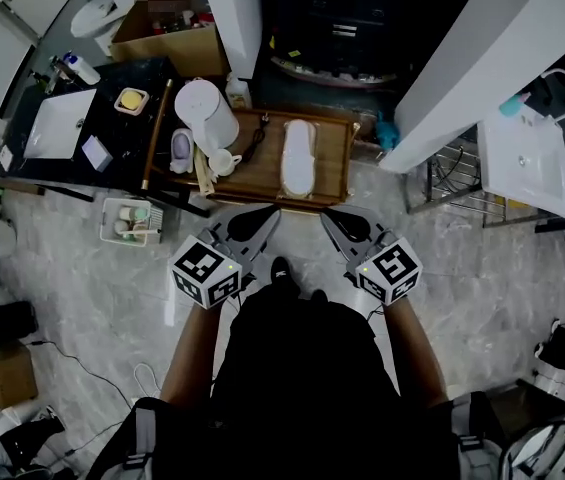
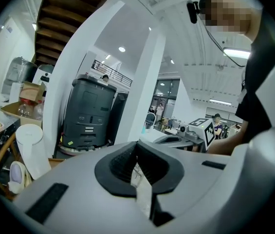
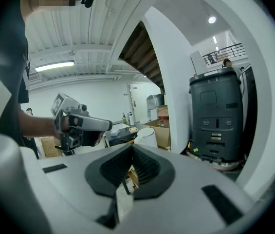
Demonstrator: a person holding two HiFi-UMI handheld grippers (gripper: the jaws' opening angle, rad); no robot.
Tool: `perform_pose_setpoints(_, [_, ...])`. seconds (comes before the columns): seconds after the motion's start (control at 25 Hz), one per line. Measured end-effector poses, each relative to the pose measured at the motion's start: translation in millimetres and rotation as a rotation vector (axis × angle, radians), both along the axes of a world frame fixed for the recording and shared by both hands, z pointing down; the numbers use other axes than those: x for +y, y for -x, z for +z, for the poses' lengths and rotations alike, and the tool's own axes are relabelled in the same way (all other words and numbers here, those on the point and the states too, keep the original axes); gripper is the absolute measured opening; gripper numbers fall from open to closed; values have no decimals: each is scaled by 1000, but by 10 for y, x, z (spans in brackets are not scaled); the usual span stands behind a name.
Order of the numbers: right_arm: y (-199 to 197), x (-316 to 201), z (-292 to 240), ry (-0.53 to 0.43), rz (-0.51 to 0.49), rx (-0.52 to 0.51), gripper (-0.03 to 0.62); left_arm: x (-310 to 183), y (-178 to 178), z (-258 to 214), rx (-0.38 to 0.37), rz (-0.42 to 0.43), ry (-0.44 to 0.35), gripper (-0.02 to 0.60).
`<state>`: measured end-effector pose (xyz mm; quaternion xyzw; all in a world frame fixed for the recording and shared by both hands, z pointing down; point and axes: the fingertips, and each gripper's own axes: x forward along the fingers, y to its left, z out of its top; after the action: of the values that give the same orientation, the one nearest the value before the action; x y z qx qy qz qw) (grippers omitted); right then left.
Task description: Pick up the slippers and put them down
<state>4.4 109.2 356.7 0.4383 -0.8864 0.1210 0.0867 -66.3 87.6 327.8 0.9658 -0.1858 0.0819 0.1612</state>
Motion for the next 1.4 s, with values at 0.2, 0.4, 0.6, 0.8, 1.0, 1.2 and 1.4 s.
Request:
perform_pose_setpoints(0.2, [16,-203,56,7,72,4,8,-244,23,48,1,70,5,12])
perform_pose_setpoints(0.4, [22,-348,104,17,121,10,8,-399,43,100,-12,118,16,11])
perform_pose_setpoints(0.6, [1,-476,133,26,143,1,8,-494,67,185,-17,120,41,12])
perform_pose_setpoints(0.8, [-33,-601,210,53,136,-12,8,-569,50,254,-32,111,65,12])
perform_pose_setpoints(1.0, [-47,-765,296,71,98,-28,8,-674,49,292,-54,76,85,12])
perform_pose_setpoints(1.2, [-61,-902,302,64,45,-32,8,-730,-101,315,-74,69,80,12])
perform_pose_setpoints(1.4, [-243,-1021,261,63,3,-24,8,-869,-362,265,-70,49,65,12])
